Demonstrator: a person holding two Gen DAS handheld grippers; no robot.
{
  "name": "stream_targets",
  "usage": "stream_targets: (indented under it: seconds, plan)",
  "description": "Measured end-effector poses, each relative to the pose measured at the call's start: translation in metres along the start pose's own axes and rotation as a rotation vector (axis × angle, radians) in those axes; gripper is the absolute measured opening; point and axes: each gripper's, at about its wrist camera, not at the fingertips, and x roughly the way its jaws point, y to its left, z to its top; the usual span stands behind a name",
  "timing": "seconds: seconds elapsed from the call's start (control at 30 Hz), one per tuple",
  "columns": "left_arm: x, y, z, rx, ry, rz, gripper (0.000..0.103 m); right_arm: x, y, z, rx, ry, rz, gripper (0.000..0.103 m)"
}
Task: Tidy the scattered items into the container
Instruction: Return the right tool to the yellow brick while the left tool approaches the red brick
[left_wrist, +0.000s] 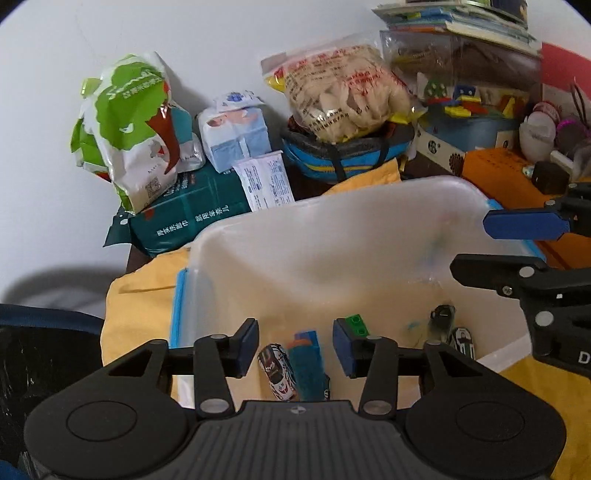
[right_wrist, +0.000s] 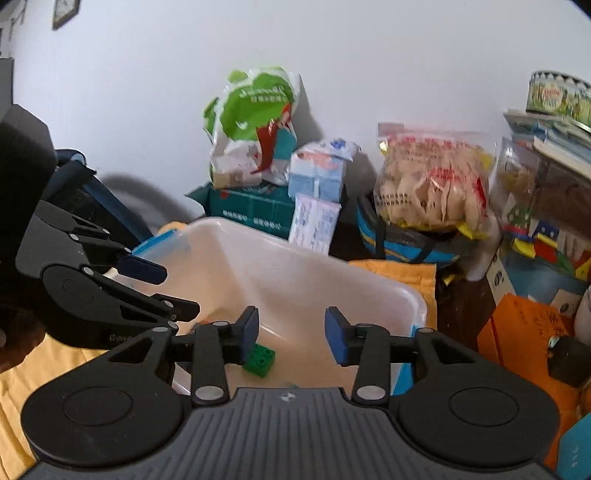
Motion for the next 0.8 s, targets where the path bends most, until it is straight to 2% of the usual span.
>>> stream_targets:
  seconds: [0.13,0.2,0.3,0.4,0.47,0.53,0.57,0.6,0.67,0.8]
  plan:
    - [-0.038,0.011,-0.003,-0.042,-0.068,-0.037,0.054,-0.028,0.004,0.001,0.007,-0.063,0.040,0.050]
    - [-0.058,0.013,-0.011,-0.051,-0.107,-0.052,0.067,-0.042,0.007,-0.003,0.000,-0.079,0.066,0.052]
    - [-0.081,0.012,-0.034,-0.048,-0.128,-0.063,0.069,-0.061,0.006,-0.018,-0.043,-0.068,0.098,0.052]
    - [-0.084,0.007,-0.066,-0.049,-0.068,-0.052,0.069,-0.070,0.006,-0.044,-0.067,0.009,0.120,0.051]
    - [-0.077,0.002,-0.091,-0.067,0.004,-0.064,0.069,-0.069,0.004,-0.065,-0.048,0.079,0.129,0.049]
    - [-0.070,-0.002,-0.112,-0.101,0.076,-0.076,0.068,-0.063,0.003,-0.085,-0.021,0.155,0.130,0.043]
    - [-0.068,-0.004,-0.121,-0.115,0.104,-0.087,0.068,-0.059,0.005,-0.096,-0.023,0.195,0.131,0.036]
    - [-0.066,-0.007,-0.129,-0.126,0.122,-0.098,0.068,-0.057,0.008,-0.104,-0.025,0.217,0.132,0.035]
    - [-0.063,-0.011,-0.136,-0.136,0.142,-0.107,0.068,-0.052,0.016,-0.116,-0.029,0.239,0.162,0.033]
    - [-0.059,-0.018,-0.136,-0.128,0.137,-0.082,0.068,-0.040,0.043,-0.128,-0.124,0.255,0.213,0.022]
